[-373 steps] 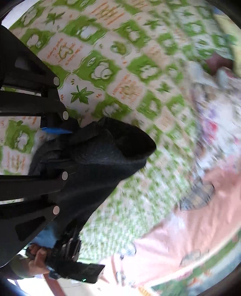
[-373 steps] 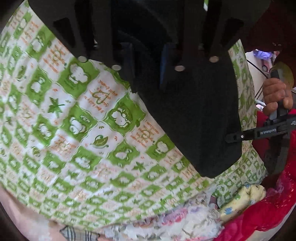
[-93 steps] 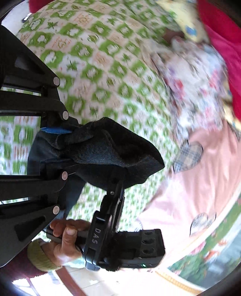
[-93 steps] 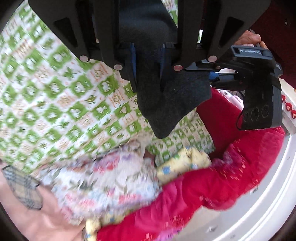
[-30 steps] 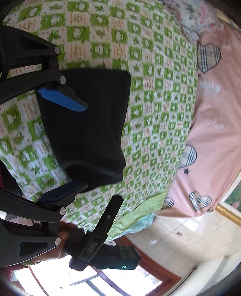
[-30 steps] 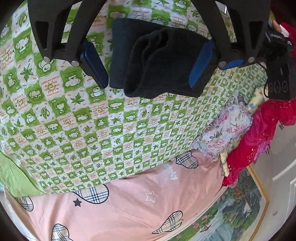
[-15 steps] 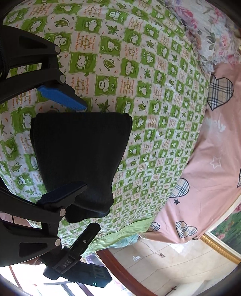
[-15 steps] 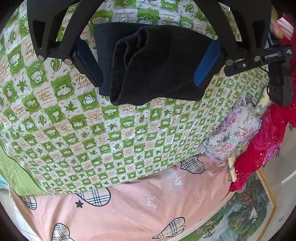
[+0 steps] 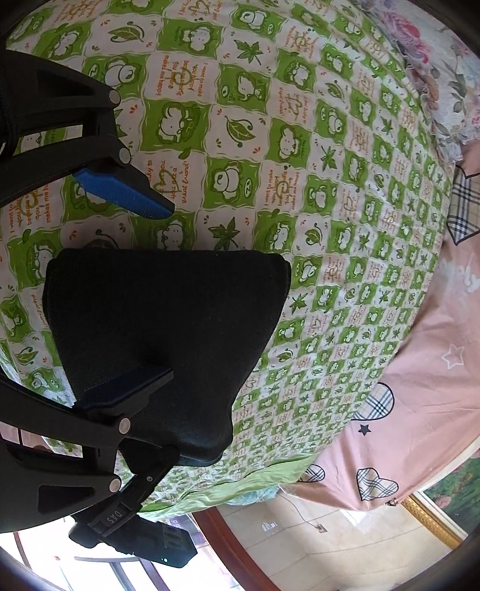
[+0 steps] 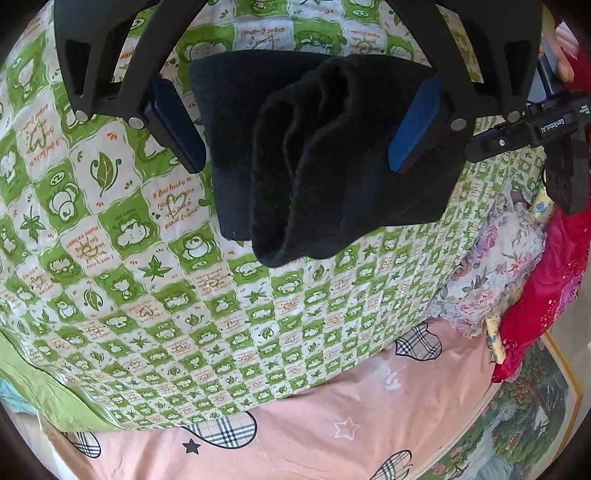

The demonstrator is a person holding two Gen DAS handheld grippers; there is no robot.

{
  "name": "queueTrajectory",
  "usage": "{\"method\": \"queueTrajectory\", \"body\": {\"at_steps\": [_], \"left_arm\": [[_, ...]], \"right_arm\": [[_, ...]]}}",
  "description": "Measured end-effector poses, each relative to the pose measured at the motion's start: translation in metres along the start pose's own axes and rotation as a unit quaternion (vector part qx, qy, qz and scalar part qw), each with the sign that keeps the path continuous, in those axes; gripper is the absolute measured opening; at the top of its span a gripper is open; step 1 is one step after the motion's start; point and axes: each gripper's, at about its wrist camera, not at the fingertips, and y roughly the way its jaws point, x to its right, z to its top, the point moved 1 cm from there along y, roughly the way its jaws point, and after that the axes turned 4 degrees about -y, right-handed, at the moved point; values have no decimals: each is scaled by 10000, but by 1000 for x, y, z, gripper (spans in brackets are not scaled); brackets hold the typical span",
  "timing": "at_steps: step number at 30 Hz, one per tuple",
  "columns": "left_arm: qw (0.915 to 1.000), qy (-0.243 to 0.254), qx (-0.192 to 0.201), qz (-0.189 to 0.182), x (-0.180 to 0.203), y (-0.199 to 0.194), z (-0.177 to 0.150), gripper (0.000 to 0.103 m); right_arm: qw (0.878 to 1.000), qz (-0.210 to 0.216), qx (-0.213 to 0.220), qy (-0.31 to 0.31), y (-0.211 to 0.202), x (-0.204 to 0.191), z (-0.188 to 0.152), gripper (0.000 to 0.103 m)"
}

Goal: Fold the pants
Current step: 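Grasp the bundle's folded end with the left gripper while the right gripper grasps beside it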

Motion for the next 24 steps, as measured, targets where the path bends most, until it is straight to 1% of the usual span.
{"method": "queueTrajectory", "body": {"at_steps": [3,6,8,9,10,12,13,14,16,17,19,23,24], "left_arm": [[9999,-64,-98,-57,-2,7,1,81],[9998,-35,-186,-20,-2,12,1,81],[9997,-13,-237,2,-2,16,0,81],[9997,-17,-258,6,-2,18,0,82],[9996,-27,-270,-2,-2,20,0,82],[9996,-27,-298,-10,-1,24,-1,83],[9995,-10,-307,-3,0,26,-2,83],[9995,10,-315,3,1,28,-3,85],[9995,12,-308,21,2,31,-3,89],[9995,6,-299,33,2,32,-4,90],[9996,10,-290,64,2,35,-4,90],[9995,99,-236,160,6,40,-3,90],[9995,129,-237,169,7,42,-3,88]], "right_arm": [[9999,24,-110,41,7,5,-4,99],[9998,76,-198,6,13,10,-8,99],[9995,198,-259,11,16,16,-11,99],[9991,311,-285,37,17,20,-12,96],[9988,372,-303,22,18,21,-12,87],[9984,441,-331,-118,18,22,-13,81],[9981,498,-331,-141,18,23,-13,75],[9976,595,-334,-103,17,27,-13,73],[9965,770,-320,6,15,33,-14,64],[9956,887,-306,74,14,38,-14,62],[9948,966,-301,125,13,40,-15,59],[9945,1008,-272,117,13,39,-16,59],[9943,1026,-268,122,14,39,-16,59]]}}
